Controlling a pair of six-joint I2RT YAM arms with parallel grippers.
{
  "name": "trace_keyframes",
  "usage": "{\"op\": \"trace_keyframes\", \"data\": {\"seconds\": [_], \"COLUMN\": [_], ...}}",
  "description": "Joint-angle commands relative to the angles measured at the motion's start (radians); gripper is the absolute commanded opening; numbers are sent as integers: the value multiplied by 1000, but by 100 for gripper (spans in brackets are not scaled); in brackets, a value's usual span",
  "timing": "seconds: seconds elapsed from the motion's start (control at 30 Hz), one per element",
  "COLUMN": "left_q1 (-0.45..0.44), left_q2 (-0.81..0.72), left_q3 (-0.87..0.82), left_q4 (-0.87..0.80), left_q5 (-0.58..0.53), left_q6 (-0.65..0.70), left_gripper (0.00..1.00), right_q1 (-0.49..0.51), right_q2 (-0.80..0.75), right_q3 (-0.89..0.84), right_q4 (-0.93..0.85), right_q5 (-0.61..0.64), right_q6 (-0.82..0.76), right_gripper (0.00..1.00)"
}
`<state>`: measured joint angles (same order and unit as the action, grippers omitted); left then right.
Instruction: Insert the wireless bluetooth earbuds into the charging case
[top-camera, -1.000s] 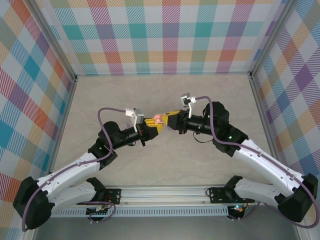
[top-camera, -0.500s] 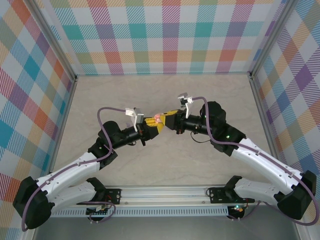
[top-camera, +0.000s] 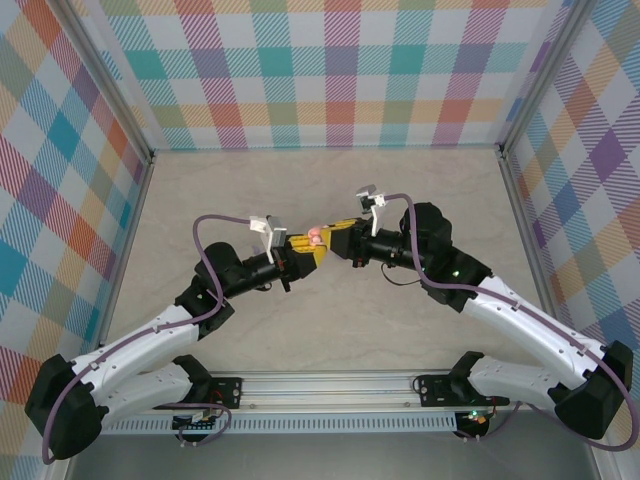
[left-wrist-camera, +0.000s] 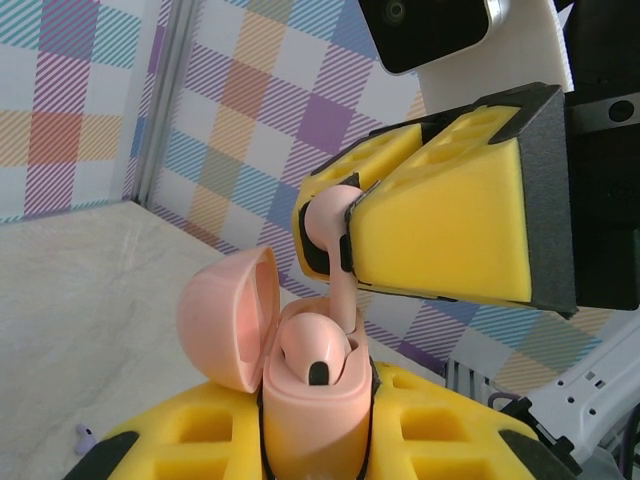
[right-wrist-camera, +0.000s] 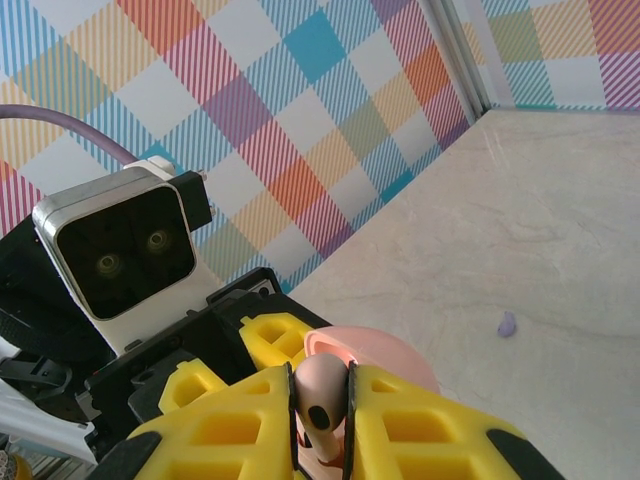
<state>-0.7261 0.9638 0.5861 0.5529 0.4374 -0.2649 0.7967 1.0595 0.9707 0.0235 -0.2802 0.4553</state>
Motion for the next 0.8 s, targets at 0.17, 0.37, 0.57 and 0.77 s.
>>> {"op": "trace_keyframes", "data": {"seconds": [0.17, 0.37, 0.57, 0.77], "left_q1": [-19, -19, -19, -18], "left_q2": [-36, -46, -57, -60], "left_q3": [22, 15, 8, 6], "left_q4": [46, 53, 64, 65], "left_q5": [-15, -33, -38, -32], "left_q6": [11, 15, 15, 16], "left_gripper": [16, 16, 16, 16], "right_q1": [10, 11, 16, 23], "right_q2": [17, 25, 41, 44], "right_q3": [40, 54, 72, 86], "right_q4": [-16, -39, -80, -111], "right_q5": [-35, -52, -68, -66], "right_q6": [-18, -23, -35, -50], "right_gripper": [18, 19, 21, 26]}}
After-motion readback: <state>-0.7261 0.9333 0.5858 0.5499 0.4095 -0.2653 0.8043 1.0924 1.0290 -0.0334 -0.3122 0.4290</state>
